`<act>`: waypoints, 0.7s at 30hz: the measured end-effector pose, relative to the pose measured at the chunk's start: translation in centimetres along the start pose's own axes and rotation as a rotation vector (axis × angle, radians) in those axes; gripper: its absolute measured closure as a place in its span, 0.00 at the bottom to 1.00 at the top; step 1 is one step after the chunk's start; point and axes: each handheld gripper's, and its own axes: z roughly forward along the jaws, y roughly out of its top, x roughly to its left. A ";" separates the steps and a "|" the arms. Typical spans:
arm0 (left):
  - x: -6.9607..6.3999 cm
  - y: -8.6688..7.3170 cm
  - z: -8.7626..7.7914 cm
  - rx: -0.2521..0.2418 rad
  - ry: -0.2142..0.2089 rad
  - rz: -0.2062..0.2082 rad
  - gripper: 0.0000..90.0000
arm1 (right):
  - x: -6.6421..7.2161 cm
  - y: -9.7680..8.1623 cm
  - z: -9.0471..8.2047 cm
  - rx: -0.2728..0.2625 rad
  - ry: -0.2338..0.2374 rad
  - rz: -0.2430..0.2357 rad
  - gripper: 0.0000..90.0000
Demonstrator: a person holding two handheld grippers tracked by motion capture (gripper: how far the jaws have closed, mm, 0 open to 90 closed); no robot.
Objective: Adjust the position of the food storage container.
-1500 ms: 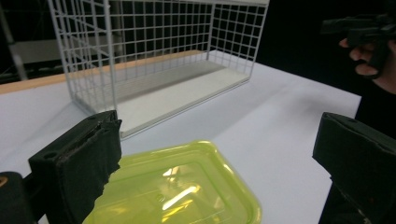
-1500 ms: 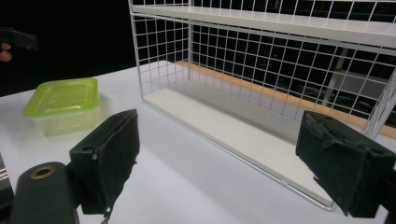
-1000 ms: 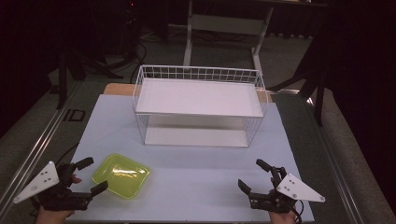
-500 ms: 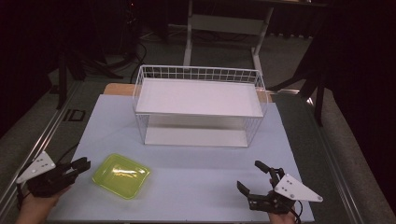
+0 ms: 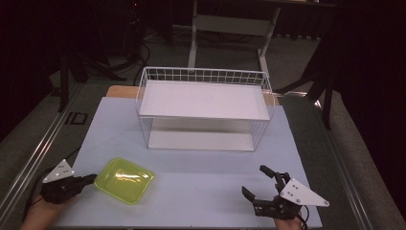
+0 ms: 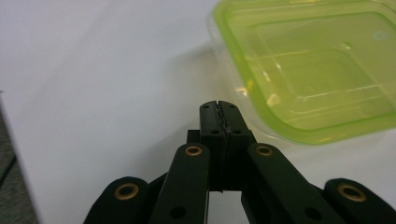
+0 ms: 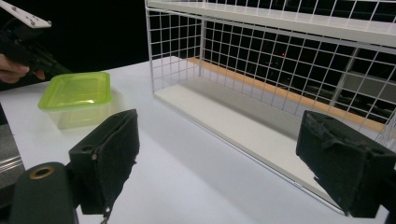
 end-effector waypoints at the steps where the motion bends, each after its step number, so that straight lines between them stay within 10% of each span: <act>1: -0.1 0.0 0.2 0.007 -0.006 0.006 1.00 | 0.0 0.0 0.0 0.000 -0.001 0.000 0.15; 21: -3.4 1.8 3.4 0.065 -0.128 0.046 1.00 | -0.2 0.1 -0.3 -0.014 -0.004 0.003 0.15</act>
